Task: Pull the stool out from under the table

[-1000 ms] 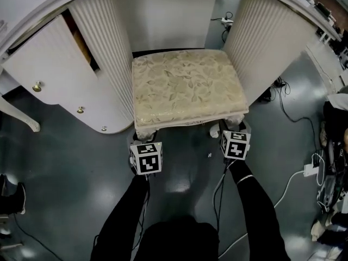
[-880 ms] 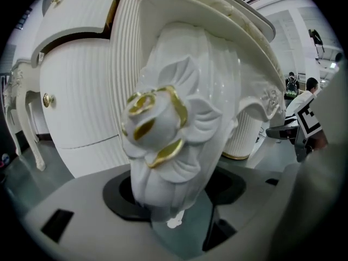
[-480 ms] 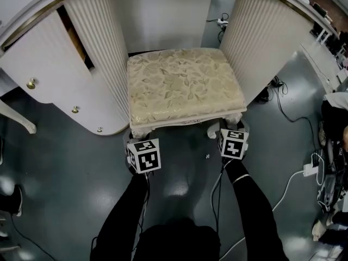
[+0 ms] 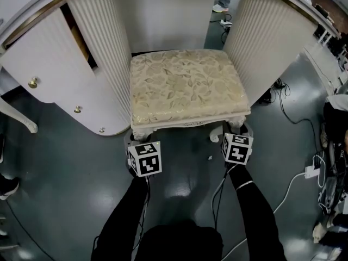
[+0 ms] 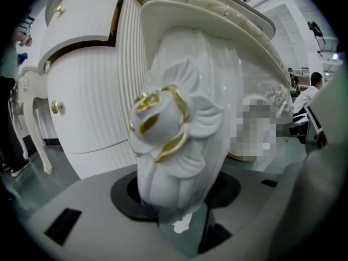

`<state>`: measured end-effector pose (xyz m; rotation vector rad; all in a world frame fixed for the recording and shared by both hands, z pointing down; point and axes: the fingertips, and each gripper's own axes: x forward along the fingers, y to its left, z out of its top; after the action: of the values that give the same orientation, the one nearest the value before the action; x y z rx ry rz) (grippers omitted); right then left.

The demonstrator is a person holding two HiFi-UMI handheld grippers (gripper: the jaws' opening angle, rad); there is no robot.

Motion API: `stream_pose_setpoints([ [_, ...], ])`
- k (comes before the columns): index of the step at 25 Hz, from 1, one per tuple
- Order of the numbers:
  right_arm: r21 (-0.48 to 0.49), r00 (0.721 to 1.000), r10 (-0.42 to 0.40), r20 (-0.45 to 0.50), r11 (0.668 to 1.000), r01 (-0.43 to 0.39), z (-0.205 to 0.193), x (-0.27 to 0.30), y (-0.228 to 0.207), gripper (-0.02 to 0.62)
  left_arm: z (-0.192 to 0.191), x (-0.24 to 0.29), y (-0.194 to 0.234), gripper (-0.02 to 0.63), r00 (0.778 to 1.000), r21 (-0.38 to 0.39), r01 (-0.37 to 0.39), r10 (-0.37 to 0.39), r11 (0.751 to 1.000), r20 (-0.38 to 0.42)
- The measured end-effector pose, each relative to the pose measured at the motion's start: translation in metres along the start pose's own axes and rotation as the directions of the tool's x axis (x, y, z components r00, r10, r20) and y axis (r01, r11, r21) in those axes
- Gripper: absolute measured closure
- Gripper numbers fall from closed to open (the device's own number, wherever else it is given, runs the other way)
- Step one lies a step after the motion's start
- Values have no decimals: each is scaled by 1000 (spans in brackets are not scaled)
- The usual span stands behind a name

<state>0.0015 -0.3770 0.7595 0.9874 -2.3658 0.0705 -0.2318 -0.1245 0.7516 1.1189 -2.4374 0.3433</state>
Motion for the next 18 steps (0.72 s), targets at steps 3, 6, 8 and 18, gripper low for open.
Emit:
stream_pose_setpoints([
  [3,-5,1000,11,7,1000,-11,1,-5,1,347,1,-5,1,391,1000,-6,-6,6,1000,11],
  [6,-8,1000,8,-8,1000,-8,1,-8,0,347,0,-3,0,391,1000,-12,1,-1,1000,-14],
  [8,-3,999,1,-36,1000,-2,-4,-11,1,348,-4,-2,-1,393,999,-9,10,-10,1000,-34],
  [18,-20,988,-20,-152,1000,18,1,-37,-6,348,-6,-15,-5,391,989,-29,65,-68,997,-129],
])
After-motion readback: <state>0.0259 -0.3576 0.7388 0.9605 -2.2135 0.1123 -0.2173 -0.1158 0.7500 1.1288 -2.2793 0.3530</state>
